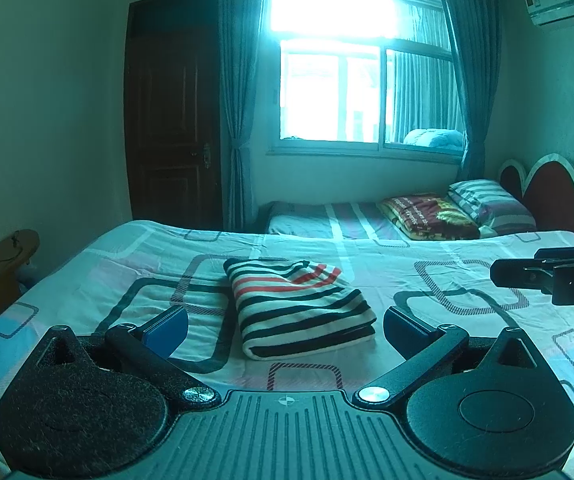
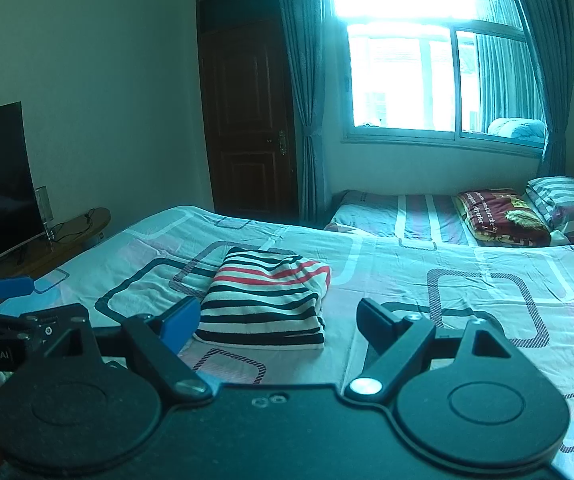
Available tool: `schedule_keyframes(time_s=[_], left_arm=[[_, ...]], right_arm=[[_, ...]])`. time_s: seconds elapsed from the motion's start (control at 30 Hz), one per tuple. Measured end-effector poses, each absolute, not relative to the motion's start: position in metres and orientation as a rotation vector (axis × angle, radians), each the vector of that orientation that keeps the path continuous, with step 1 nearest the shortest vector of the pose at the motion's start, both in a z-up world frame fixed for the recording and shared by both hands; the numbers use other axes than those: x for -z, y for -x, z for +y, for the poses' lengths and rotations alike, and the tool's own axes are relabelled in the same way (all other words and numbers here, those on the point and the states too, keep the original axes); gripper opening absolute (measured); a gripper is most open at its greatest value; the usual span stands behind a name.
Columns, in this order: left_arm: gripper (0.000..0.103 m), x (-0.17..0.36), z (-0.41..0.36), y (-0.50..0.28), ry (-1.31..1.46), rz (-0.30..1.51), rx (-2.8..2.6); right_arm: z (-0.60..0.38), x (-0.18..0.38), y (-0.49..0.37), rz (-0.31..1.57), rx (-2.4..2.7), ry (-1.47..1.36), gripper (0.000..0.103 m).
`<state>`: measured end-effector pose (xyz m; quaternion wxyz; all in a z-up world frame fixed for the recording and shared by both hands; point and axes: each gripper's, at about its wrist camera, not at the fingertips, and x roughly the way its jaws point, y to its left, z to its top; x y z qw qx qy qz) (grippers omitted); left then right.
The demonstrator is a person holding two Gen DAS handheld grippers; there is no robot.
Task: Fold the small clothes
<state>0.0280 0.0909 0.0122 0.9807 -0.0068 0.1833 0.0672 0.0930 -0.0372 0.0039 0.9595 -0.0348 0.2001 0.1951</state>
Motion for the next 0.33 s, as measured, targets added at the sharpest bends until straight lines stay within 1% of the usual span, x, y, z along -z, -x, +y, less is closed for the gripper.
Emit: schedule_keyframes(time_s=[0.33], left_arm=[[0.103,-0.010,0.103,-0.028,0.061,0.359,-0.117]], right_arm=[[-0.033,-0.002,-0.094,0.408,-0.404,0.082,0.085]])
